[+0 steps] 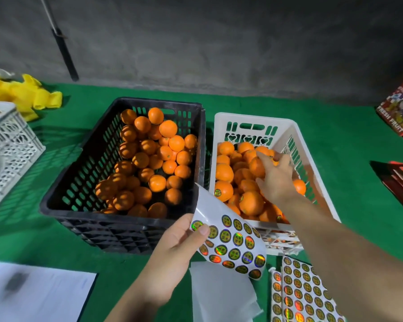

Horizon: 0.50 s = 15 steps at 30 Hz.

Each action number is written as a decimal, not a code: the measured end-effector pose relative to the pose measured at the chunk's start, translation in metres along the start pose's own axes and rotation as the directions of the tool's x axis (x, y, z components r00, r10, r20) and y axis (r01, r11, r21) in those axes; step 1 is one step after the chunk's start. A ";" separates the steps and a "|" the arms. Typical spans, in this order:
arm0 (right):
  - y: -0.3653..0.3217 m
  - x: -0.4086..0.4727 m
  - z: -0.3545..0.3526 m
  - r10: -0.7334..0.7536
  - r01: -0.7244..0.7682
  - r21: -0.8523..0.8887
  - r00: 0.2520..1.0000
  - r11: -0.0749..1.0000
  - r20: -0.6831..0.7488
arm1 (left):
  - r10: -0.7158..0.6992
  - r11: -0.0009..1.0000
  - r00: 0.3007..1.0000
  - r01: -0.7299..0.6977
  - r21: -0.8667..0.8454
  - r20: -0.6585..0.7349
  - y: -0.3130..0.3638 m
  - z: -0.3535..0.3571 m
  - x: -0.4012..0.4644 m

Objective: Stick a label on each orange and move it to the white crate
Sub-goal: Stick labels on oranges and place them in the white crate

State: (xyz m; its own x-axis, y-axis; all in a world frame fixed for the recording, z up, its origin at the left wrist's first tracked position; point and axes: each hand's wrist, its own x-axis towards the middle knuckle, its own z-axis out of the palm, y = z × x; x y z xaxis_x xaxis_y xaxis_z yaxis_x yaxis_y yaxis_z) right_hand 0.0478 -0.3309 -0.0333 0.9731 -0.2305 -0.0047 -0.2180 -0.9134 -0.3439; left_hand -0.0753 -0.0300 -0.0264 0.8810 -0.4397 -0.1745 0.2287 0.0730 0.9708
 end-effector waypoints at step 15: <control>-0.045 -0.096 0.012 -0.282 -0.171 0.933 0.922 0.318 0.265 | 0.244 0.899 0.966 -0.259 0.353 0.087 0.055 -0.061 0.061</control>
State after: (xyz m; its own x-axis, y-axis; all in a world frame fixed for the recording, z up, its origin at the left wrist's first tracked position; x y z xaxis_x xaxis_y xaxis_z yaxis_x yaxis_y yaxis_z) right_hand -0.0348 -0.2640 -0.0290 0.9786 0.1341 -0.1561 -0.1655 0.0617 -0.9843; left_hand 0.0162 0.0014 0.0061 0.8707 -0.4847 0.0832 -0.1690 -0.1360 0.9762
